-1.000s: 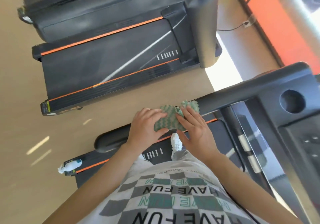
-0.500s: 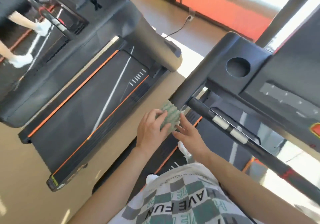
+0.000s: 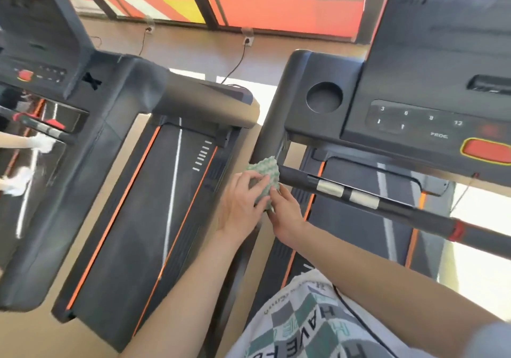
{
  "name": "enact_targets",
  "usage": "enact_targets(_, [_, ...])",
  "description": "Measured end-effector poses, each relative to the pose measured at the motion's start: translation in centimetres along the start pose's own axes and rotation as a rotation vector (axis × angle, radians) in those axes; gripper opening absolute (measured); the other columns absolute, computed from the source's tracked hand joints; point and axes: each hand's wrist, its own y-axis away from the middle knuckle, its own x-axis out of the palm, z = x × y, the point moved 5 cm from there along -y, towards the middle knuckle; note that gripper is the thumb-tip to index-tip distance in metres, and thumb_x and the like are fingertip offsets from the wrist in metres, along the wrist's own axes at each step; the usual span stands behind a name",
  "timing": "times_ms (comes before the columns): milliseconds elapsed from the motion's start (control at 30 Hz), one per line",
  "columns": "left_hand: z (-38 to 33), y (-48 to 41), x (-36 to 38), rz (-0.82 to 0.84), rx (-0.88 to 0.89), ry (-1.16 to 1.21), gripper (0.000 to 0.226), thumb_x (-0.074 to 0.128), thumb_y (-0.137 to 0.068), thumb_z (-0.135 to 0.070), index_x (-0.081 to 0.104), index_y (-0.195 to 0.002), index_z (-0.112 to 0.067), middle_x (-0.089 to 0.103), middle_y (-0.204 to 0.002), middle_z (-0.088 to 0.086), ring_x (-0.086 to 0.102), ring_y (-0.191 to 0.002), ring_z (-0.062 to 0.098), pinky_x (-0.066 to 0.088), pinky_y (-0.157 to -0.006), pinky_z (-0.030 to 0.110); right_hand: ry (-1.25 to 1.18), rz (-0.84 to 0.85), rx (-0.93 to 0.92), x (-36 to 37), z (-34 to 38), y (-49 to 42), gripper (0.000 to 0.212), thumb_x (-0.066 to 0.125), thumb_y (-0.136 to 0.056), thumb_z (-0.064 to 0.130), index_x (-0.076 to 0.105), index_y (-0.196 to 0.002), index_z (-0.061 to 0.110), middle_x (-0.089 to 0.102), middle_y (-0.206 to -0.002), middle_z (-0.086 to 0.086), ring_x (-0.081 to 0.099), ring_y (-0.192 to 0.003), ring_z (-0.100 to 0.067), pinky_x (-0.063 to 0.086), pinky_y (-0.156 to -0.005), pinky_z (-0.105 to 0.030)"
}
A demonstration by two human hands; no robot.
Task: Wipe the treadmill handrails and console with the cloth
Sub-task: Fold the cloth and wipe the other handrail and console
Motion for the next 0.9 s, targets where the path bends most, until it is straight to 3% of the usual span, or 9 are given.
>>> enact_targets(133, [0.3,-0.3,0.1,0.023,0.021,-0.031,0.053,0.083,-0.079,-0.026,0.069,-0.13,-0.023,0.06,-0.121,0.0,0.054,-0.109,0.023,0.055,-0.077,0.041,0.001,-0.111,-0.004,-0.7,-0.6,-1.4,0.035,0.065,-0.097,0.023,0.061,-0.132,0.018,0.07,-0.126,-0.005,0.067,-0.115,-0.019,0.053,-0.102,-0.04])
enact_targets(333, [0.9,2.2,-0.4,-0.018,-0.027,0.013,0.052,0.081,-0.081,-0.029,0.067,-0.131,-0.025,0.058,-0.122,0.0,0.052,-0.107,0.019,0.053,-0.078,0.033,0.086,-0.054,-0.074,-0.7,-1.0,-0.2,0.03,0.064,-0.098,0.034,0.068,-0.126,0.024,0.073,-0.12,0.002,0.067,-0.116,-0.015,0.05,-0.106,-0.038])
enact_targets(767, [2.7,12.9,-1.7,-0.066,-0.107,0.092,0.042,0.077,-0.084,-0.031,0.07,-0.126,-0.029,0.055,-0.116,-0.006,0.049,-0.101,0.014,0.051,-0.065,0.027,0.176,-0.008,-0.032,-1.6,-8.0,6.4,0.033,0.064,-0.099,0.03,0.065,-0.132,0.027,0.073,-0.12,0.006,0.067,-0.112,-0.009,0.055,-0.085,-0.023])
enact_targets(900, [3.5,17.2,-2.2,-0.084,-0.14,0.135,0.043,0.079,-0.083,-0.031,0.071,-0.124,-0.031,0.055,-0.115,-0.008,0.05,-0.101,0.014,0.054,-0.062,0.03,0.232,-0.016,-0.028,-1.8,-11.3,8.4,0.035,0.066,-0.097,0.033,0.064,-0.132,0.029,0.072,-0.122,0.006,0.066,-0.113,-0.01,0.055,-0.091,-0.026])
